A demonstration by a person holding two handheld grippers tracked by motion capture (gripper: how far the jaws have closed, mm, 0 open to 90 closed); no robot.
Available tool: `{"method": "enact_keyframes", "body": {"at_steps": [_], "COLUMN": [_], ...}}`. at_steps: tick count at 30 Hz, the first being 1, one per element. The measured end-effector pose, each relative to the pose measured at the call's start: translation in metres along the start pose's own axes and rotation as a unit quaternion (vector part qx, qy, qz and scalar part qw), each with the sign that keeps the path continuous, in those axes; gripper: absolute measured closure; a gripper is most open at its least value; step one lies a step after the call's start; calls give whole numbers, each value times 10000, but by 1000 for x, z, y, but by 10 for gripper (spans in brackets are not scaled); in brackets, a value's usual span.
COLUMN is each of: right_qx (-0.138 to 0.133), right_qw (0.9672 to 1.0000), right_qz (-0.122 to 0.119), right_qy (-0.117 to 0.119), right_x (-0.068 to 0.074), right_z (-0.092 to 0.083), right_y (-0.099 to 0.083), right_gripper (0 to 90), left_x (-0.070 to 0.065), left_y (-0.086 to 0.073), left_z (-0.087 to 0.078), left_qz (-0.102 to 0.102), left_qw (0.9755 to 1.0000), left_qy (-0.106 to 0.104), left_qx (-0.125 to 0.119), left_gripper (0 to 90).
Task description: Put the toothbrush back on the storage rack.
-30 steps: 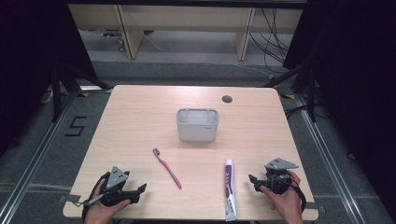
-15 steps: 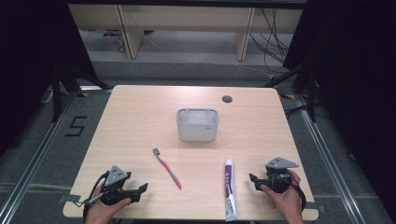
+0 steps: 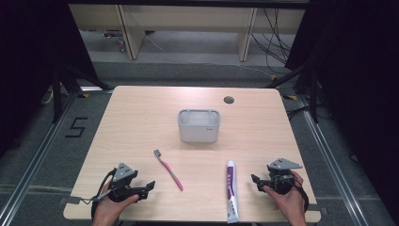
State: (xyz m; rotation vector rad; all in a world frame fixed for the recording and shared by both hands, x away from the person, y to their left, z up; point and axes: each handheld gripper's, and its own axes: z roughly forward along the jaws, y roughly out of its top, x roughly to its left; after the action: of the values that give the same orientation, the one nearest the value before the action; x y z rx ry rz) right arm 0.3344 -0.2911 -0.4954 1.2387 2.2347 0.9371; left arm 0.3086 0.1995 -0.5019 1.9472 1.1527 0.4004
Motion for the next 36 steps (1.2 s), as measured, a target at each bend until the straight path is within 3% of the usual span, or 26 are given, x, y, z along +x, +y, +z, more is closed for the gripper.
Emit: {"method": "enact_keyframes", "body": {"at_steps": [4, 7, 8, 11, 12, 17, 18, 29, 30, 34, 35, 36], "right_qx": [-1, 46, 117, 66, -33, 30, -25, 49, 45, 103, -11, 86], "right_qw": [10000, 9999, 9997, 9999, 10000, 9999, 10000, 10000, 9998, 9999, 9999, 9998], "right_qz": [-2, 143, 165, 121, -20, 96, -26, 48, 38, -5, -104, 13], "right_qy": [9, 0, 106, 102, 71, 20, 40, 24, 199, 91, 43, 204], "right_x": [0, 1, 1, 1, 0, 3, 3, 5, 4, 3, 2, 3], "right_z": [0, -2, -2, -1, 0, -1, 1, -1, 1, -1, 0, 0], "right_y": [0, 0, 0, 0, 0, 2, 2, 2, 2, 2, 1, 2], "right_gripper": [252, 252, 252, 252, 253, 254, 254, 255, 255, 255, 255, 255], "left_x": [-4, -6, -8, -10, -11, -17, -19, -22, -23, -25, -26, -28], "left_y": [4, 7, 10, 13, 14, 23, 27, 40, 41, 43, 44, 46], "left_z": [4, 7, 10, 13, 15, 24, 26, 40, 44, 48, 49, 50], "left_qz": [-60, -3, -8, -10, -34, -169, -129, -16, 23, 55, 66, 67], "left_qw": [10000, 10000, 10000, 10000, 10000, 9997, 9996, 9980, 9976, 9970, 9970, 9968], "left_qy": [-14, 9, -1, 49, 17, 5, -39, -6, -64, -103, -103, -69], "left_qx": [-51, -28, 29, 85, 69, 191, 258, 632, 690, 762, 758, 793], "left_gripper": [203, 234, 237, 245, 249, 269, 280, 287, 289, 289, 289, 289]}}
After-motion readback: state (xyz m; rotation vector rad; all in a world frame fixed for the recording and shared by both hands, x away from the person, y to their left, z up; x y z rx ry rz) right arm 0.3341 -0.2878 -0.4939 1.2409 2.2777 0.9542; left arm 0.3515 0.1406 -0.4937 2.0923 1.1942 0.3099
